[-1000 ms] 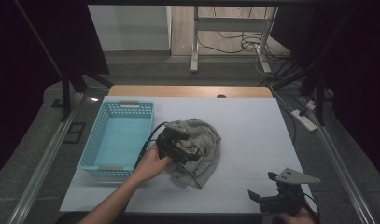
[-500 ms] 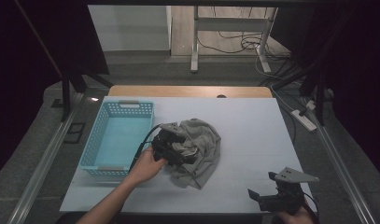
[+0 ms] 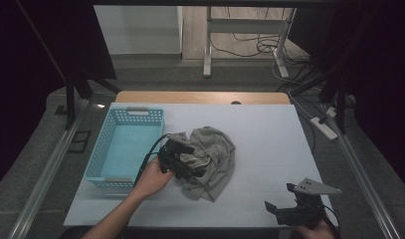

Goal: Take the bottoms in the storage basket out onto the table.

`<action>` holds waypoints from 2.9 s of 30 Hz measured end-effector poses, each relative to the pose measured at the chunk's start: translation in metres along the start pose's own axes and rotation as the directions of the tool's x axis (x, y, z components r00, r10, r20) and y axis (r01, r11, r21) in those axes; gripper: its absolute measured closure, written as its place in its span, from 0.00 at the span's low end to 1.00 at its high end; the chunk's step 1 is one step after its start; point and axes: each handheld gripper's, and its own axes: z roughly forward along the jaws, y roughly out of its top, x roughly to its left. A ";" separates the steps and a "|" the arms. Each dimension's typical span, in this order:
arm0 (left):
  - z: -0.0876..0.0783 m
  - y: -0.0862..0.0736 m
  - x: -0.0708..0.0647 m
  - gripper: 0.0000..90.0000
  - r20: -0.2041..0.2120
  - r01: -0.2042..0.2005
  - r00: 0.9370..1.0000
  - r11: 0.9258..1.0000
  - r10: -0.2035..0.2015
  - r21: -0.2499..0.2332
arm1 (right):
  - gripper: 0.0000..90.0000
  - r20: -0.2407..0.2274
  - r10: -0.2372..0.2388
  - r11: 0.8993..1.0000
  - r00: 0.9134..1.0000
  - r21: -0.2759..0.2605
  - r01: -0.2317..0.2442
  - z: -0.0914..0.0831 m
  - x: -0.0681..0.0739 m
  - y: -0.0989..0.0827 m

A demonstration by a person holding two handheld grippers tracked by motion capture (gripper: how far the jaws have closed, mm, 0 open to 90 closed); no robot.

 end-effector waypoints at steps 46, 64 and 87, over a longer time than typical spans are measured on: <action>-0.030 -0.026 -0.006 0.00 -0.026 0.037 0.999 0.995 -0.039 -0.094 | 0.02 0.005 -0.049 0.998 0.999 0.028 0.049 0.002 0.005 0.001; -0.038 -0.036 -0.008 0.00 -0.026 0.051 0.998 0.994 -0.054 -0.100 | 0.02 0.006 -0.052 0.998 0.999 0.029 0.052 0.003 0.005 0.001; -0.055 -0.055 -0.013 0.00 -0.008 0.092 0.996 0.988 -0.094 -0.127 | 0.02 0.008 -0.054 0.998 0.999 0.033 0.054 0.003 0.005 0.001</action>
